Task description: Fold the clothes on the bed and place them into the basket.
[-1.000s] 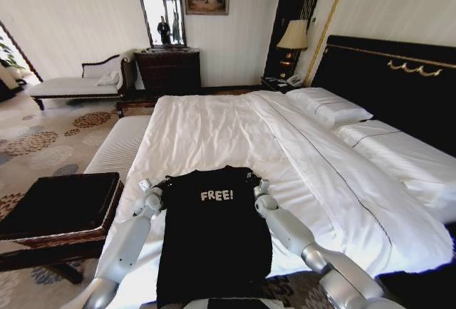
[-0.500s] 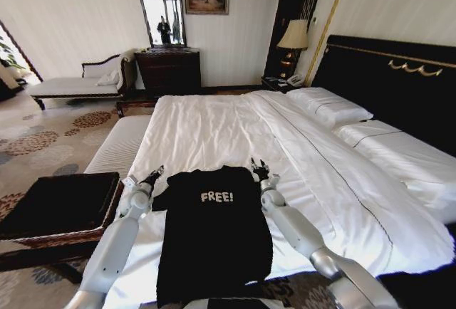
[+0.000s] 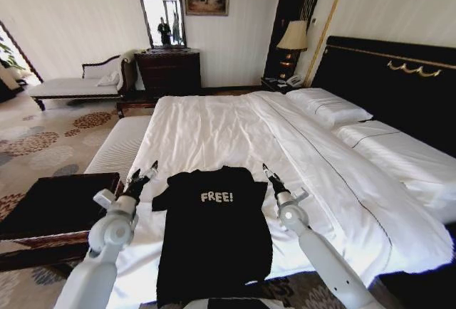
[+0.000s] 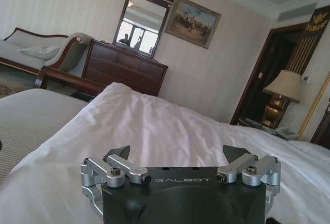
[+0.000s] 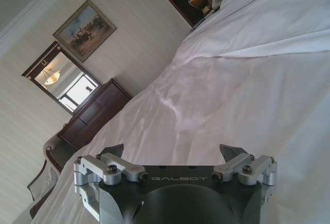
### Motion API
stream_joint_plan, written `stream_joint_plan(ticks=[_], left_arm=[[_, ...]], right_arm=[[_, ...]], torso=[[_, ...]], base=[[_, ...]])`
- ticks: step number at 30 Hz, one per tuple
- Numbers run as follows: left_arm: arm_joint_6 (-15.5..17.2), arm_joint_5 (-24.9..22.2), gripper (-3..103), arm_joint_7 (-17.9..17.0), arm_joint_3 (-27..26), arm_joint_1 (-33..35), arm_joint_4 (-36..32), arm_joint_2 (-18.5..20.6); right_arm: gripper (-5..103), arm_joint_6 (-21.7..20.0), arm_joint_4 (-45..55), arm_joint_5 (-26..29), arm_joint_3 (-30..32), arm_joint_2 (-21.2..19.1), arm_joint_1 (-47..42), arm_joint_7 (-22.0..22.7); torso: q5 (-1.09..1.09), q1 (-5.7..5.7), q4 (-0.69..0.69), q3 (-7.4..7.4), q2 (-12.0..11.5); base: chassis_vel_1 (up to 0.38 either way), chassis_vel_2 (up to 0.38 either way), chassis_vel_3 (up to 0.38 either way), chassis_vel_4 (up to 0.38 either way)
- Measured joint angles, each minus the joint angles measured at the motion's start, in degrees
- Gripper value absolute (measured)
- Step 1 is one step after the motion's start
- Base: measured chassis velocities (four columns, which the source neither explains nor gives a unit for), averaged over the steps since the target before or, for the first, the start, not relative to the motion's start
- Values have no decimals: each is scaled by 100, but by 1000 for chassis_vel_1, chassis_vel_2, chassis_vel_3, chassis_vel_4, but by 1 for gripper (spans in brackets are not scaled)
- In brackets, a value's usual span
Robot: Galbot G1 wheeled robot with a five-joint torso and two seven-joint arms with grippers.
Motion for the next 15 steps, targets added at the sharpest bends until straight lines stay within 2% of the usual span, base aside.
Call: stream_joint_plan(ticks=[1, 3, 6, 11, 15], left_arm=[[0, 0, 100, 0, 0, 0, 0, 0], [-299, 536, 100, 191, 116, 302, 37, -265], [-613, 837, 100, 301, 155, 562, 62, -549], [-719, 743, 100, 322, 46, 683, -7, -629], [-671, 447, 100, 318, -118, 671, -102, -382]], right_arm=[[100, 0, 0, 0, 0, 0, 0, 0], [100, -1, -37, -47, 22, 104, -147, -52], [100, -23, -67, -18, 9, 218, -205, -18], [100, -119, -163, 51, -34, 278, -184, 205], [100, -181, -610, 45, -59, 229, 7, 221]], torso=[[0, 0, 0, 0, 0], [-1, 0, -4, 1, 0], [-1, 2, -1, 1, -2], [0, 1, -2, 1, -1], [0, 2, -2, 1, -2]], base=[[0, 0, 0, 0], [0, 0, 0, 0], [0, 0, 0, 0], [0, 0, 0, 0], [0, 0, 0, 0]])
